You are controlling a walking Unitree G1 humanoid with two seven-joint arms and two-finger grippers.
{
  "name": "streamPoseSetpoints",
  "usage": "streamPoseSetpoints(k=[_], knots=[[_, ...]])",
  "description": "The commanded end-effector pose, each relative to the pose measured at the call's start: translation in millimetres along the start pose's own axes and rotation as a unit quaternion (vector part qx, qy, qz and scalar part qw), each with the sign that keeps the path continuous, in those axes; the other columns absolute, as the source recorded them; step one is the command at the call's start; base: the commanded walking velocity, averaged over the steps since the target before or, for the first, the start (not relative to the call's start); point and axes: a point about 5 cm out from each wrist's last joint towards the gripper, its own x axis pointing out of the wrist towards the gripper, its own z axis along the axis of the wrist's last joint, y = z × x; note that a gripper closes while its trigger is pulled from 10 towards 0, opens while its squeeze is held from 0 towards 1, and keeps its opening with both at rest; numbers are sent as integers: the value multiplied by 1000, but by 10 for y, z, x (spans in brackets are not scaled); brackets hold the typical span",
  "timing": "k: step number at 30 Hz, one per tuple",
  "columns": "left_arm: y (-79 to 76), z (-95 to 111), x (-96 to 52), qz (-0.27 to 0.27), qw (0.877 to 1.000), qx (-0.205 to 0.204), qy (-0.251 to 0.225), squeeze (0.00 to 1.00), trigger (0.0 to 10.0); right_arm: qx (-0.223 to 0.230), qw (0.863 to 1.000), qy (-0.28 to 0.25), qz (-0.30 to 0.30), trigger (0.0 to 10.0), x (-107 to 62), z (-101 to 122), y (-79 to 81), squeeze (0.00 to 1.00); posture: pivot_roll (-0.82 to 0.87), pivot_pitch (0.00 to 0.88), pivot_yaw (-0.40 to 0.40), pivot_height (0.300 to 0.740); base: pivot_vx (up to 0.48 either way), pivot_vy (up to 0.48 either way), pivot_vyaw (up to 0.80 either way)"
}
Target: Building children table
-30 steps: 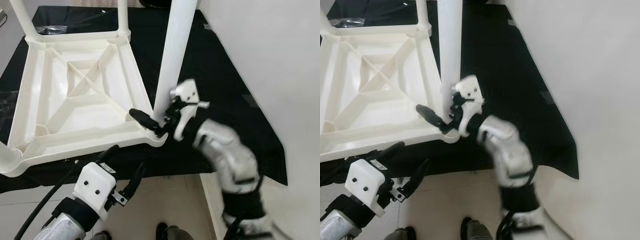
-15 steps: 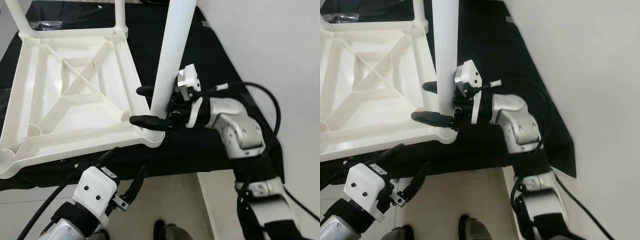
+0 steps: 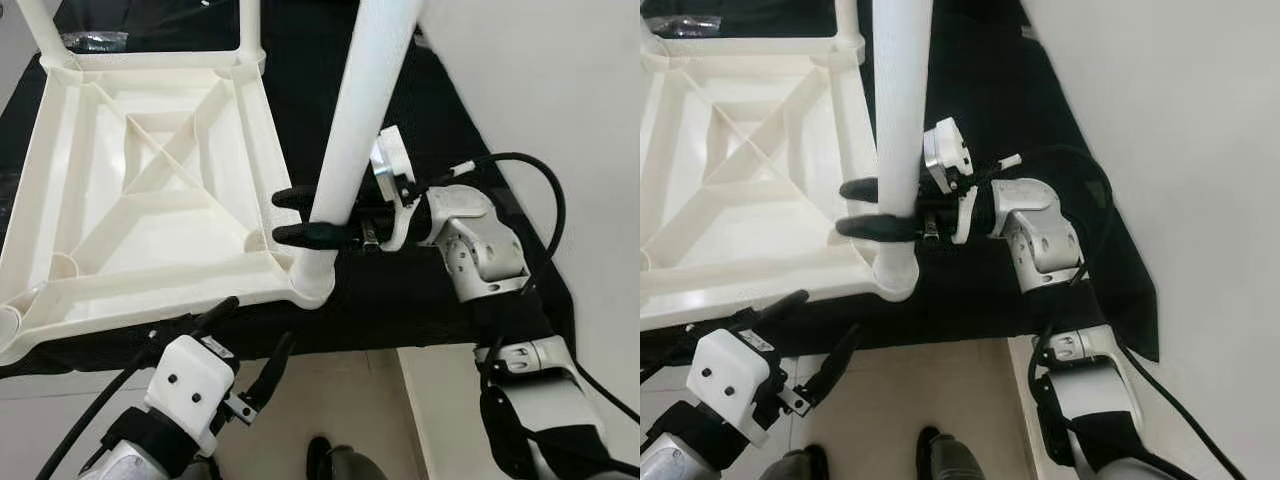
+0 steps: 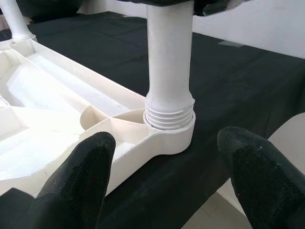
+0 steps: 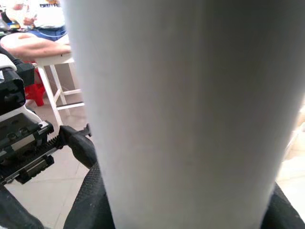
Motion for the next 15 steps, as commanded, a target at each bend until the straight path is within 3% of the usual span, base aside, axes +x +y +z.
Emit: streamPoseSetpoints(k=[1, 2, 3, 4, 5, 6, 7, 8, 9, 10, 11, 12, 15], knots=[[-25, 9, -17, 0, 1000, -6, 3, 0, 10000, 24, 1000, 6, -10, 0, -56, -111, 67, 0, 94, 275, -152, 740, 0, 0, 0], [-25, 9, -17, 0, 1000, -6, 3, 0, 10000, 24, 1000, 6, -10, 0, -56, -111, 67, 0, 94, 275, -152, 740, 0, 0, 0], [-24, 0, -16, 0, 1000, -6, 3, 0, 10000, 49, 991, 30, -117, 0, -57, -256, 187, 0, 86, 268, -169, 740, 0, 0, 0], [-14, -5, -16, 1, 1000, -5, 4, 0, 10000, 58, 951, 84, -291, 0, -12, -449, 189, 0, 84, 265, -165, 740, 0, 0, 0], [-4, -10, -16, 1, 1000, -4, 4, 0, 10000, 54, 901, 122, -413, 0, -30, -559, 198, 0, 80, 266, -162, 740, 0, 0, 0], [-4, -10, -16, 1, 1000, -4, 4, 0, 10000, 54, 901, 122, -413, 0, -30, -559, 198, 0, 80, 266, -162, 740, 0, 0, 0], [8, -13, -11, 2, 1000, -4, 4, 0, 10000, 71, 850, 147, -502, 0, -81, -652, 360, 0, 67, 262, -151, 740, 0, 0, 0], [14, -14, -8, 2, 1000, -3, 4, 0, 10000, 90, 823, 157, -538, 0, -79, -696, 536, 0, 67, 262, -151, 740, 0, 0, 0], [14, -14, -8, 2, 1000, -3, 4, 0, 10000, 90, 823, 157, -538, 0, -79, -696, 536, 0, 67, 262, -151, 740, 0, 0, 0], [20, -20, 2, 2, 1000, -2, 3, 0, 10000, 97, 821, 156, -540, 0, -53, -700, 644, 0, 69, 262, -143, 740, 0, 0, 0], [20, -20, 2, 2, 1000, -2, 3, 0, 10000, 97, 821, 156, -540, 0, -53, -700, 644, 0, 69, 262, -143, 740, 0, 0, 0], [35, -52, 39, 0, 1000, -2, 3, 0, 10000, 99, 829, 140, -532, 0, 62, -709, 628, 0, 60, 230, -134, 740, 0, 0, 0], [39, -63, 55, -1, 1000, -3, 2, 0, 10000, 96, 833, 134, -527, 0, 103, -707, 576, 0, 60, 230, -134, 740, 0, 0, 0]])
